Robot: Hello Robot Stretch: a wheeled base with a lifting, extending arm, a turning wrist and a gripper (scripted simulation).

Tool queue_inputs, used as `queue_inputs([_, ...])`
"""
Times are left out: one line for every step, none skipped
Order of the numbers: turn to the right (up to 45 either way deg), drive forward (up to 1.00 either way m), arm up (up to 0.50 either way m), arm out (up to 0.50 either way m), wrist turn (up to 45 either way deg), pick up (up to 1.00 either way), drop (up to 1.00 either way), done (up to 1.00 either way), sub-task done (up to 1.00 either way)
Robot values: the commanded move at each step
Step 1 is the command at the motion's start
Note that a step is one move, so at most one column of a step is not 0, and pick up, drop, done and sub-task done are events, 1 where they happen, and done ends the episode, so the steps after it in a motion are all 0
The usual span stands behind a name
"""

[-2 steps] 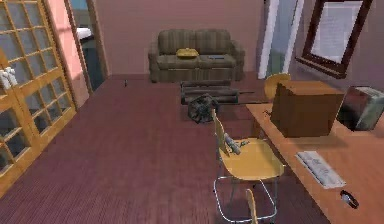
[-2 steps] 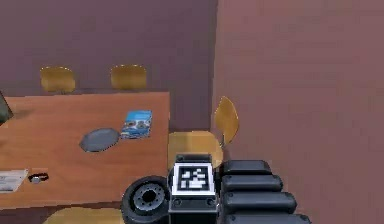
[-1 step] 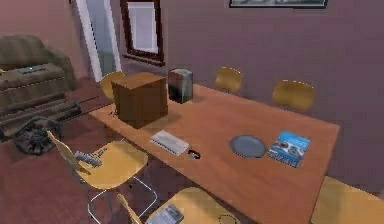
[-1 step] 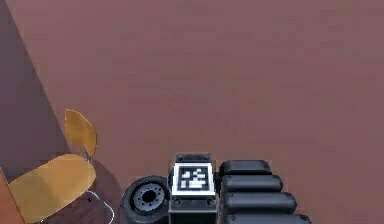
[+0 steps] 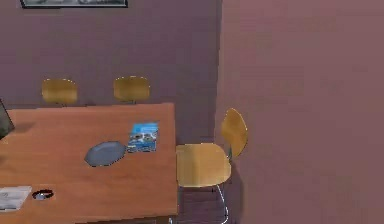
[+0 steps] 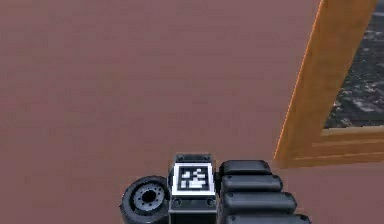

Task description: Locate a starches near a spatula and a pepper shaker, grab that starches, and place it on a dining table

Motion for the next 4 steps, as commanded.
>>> queue_inputs([-45.0,0.0,0.0,0.0,0.0,0.0,0.0,0.0,0.0])
queue_inputs([-45.0,0.0,0.0,0.0,0.0,0.0,0.0,0.0,0.0])
queue_inputs([-39.0,0.0,0.0,0.0,0.0,0.0,0.0,0.0,0.0])
queue_inputs([45.0,0.0,0.0,0.0,0.0,0.0,0.0,0.0,0.0])
